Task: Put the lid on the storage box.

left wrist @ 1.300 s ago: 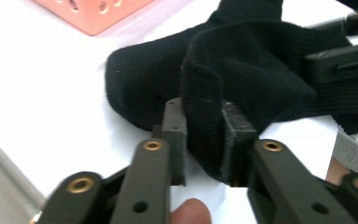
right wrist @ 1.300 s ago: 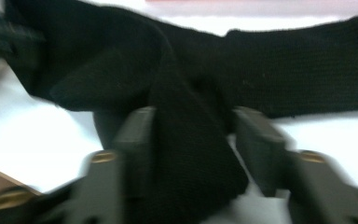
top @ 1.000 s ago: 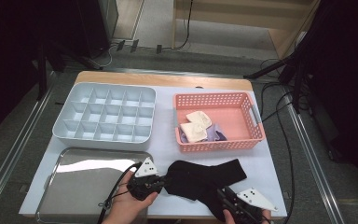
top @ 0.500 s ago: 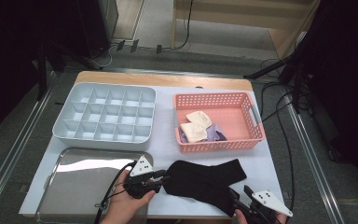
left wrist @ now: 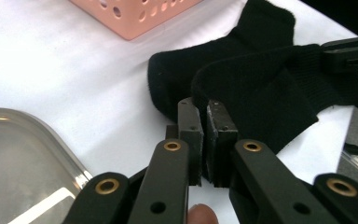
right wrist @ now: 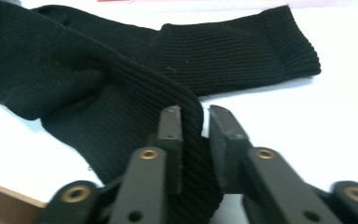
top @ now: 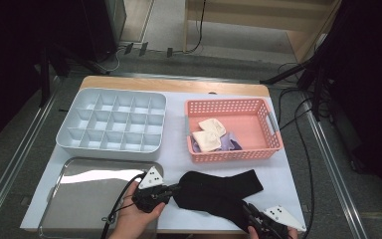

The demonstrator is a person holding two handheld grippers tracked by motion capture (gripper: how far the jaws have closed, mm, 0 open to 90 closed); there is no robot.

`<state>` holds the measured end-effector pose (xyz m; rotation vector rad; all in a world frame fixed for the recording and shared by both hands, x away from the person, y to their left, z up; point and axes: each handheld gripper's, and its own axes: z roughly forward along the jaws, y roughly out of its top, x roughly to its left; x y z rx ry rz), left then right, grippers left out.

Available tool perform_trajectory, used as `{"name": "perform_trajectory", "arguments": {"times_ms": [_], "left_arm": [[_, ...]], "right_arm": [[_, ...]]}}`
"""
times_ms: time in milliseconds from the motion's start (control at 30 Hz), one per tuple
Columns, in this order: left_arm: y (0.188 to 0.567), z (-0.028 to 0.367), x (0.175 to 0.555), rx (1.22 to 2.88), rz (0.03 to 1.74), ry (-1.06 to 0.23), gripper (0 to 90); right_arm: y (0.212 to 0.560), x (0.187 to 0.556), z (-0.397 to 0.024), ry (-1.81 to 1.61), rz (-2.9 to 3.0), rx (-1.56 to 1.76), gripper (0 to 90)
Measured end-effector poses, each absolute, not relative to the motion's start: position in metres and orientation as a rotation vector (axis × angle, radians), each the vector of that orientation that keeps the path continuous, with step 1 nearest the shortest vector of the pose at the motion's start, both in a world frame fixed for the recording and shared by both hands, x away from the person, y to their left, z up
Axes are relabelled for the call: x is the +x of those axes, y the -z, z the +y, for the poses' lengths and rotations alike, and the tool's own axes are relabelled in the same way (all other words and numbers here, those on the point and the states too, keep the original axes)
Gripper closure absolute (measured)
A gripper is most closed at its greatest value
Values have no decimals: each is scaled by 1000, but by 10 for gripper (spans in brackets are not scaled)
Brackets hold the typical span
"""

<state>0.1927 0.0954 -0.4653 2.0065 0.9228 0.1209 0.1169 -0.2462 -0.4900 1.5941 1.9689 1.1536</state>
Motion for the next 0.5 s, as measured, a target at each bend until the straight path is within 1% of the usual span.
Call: {"name": "perform_trajectory", "arguments": {"times_ms": [167, 267, 300, 400, 433, 500], "left_arm": [[464, 95, 192, 2020, 894, -71, 883], [464, 92, 190, 2052, 848, -44, 885], [465, 91, 189, 2057, 849, -50, 885], [468, 90, 190, 2065, 876, -82, 873], [468, 90, 190, 2065, 882, -86, 860], [468, 91, 190, 2052, 897, -114, 793]], "right_arm": [[481, 117, -254, -1155, 1925, 1556, 808], [479, 119, -260, -1172, 1889, 1553, 791], [479, 120, -261, -1173, 1879, 1550, 776], [484, 124, -262, -1132, 1844, 1536, 692], [485, 125, -262, -1118, 1842, 1543, 677], [486, 125, -265, -1131, 1825, 1560, 639]]}}
